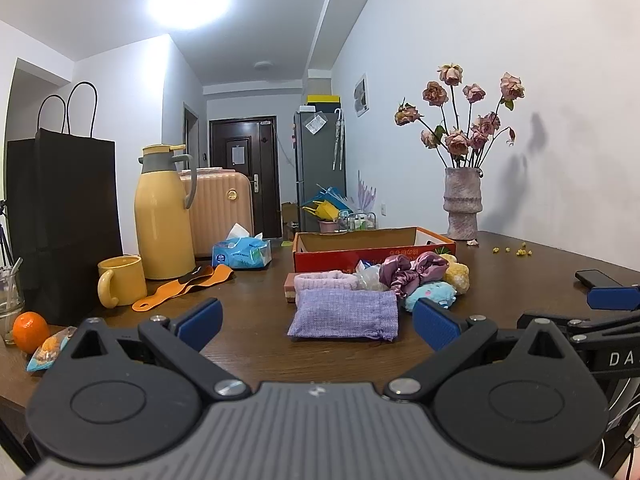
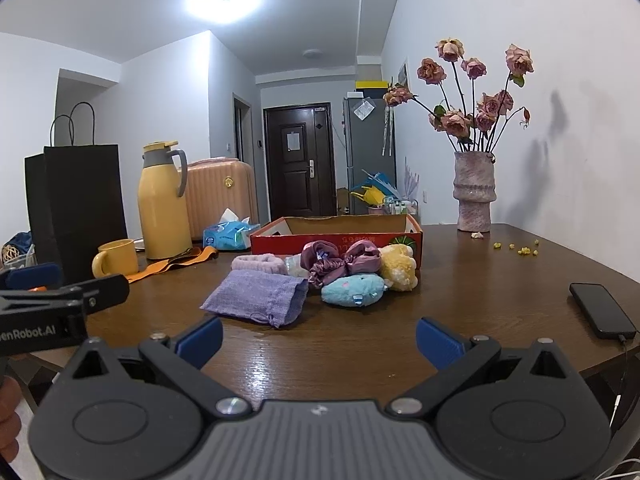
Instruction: Organize soft objects
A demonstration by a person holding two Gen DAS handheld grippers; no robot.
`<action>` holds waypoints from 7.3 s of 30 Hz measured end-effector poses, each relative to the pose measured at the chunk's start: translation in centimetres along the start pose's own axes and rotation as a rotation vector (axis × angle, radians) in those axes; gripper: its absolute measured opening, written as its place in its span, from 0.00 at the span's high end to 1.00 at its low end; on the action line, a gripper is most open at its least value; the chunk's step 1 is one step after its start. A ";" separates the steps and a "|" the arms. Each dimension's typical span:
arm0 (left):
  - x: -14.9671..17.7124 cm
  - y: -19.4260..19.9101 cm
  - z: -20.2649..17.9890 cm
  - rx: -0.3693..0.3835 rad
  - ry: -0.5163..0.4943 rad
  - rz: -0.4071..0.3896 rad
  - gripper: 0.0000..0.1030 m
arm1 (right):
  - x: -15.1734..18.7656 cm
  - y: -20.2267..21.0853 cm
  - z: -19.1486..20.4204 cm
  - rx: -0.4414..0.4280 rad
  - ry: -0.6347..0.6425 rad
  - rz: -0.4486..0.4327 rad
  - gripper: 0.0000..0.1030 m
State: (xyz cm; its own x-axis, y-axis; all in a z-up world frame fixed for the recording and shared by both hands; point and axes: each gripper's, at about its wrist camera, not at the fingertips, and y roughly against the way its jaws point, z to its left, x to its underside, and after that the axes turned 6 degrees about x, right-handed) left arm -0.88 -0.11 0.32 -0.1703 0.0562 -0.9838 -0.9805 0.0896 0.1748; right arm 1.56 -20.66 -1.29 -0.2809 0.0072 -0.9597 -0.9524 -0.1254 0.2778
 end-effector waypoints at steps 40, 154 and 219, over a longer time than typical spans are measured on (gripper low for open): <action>0.2 -0.1 0.2 0.010 0.008 0.015 0.00 | 0.3 0.3 -0.1 -0.005 -0.011 -0.022 0.00; -8.1 -6.9 7.0 0.066 0.063 0.016 0.00 | -9.6 -7.6 -5.6 -0.023 0.060 -0.050 0.09; -12.9 -34.4 -3.5 0.607 0.076 0.360 0.55 | -12.2 -22.9 -12.8 -0.086 -0.190 0.093 0.67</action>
State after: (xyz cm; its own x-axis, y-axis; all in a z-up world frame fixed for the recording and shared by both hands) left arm 34.70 -7.40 6.83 -0.5020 0.1187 -0.8566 -0.6378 0.6181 0.4595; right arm 28.30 -30.61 3.54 -0.3919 0.1779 -0.9027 -0.9101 -0.2184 0.3521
